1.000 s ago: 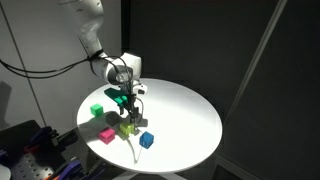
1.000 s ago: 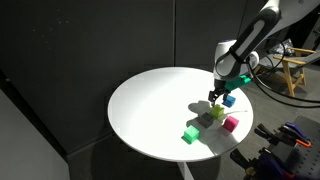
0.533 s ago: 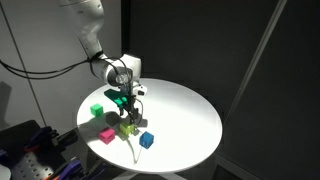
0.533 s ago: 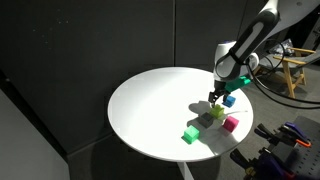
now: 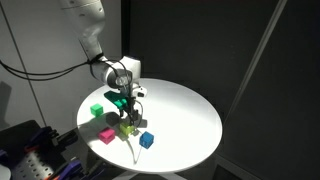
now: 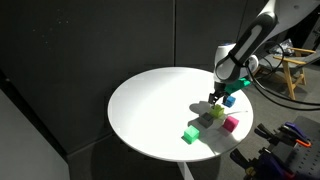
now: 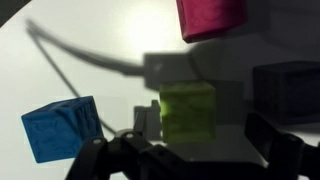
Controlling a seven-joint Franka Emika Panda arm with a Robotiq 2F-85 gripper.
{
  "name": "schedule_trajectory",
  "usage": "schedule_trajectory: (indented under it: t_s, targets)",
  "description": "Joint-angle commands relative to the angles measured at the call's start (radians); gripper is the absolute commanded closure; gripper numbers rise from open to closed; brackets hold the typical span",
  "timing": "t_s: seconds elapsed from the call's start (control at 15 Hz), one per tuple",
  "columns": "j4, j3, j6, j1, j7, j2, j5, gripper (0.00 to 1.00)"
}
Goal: Move the yellow cube from the right and back to the left
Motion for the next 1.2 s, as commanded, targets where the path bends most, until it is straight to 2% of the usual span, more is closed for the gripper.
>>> schedule_trajectory:
  t_s: [0.0, 1.13]
  targets:
    - [0.002, 0.003, -0.003, -0.003, 0.002, 0.000, -0.003, 0.00]
    - [0.035, 0.002, 0.035, -0.008, -0.003, 0.017, -0.003, 0.00]
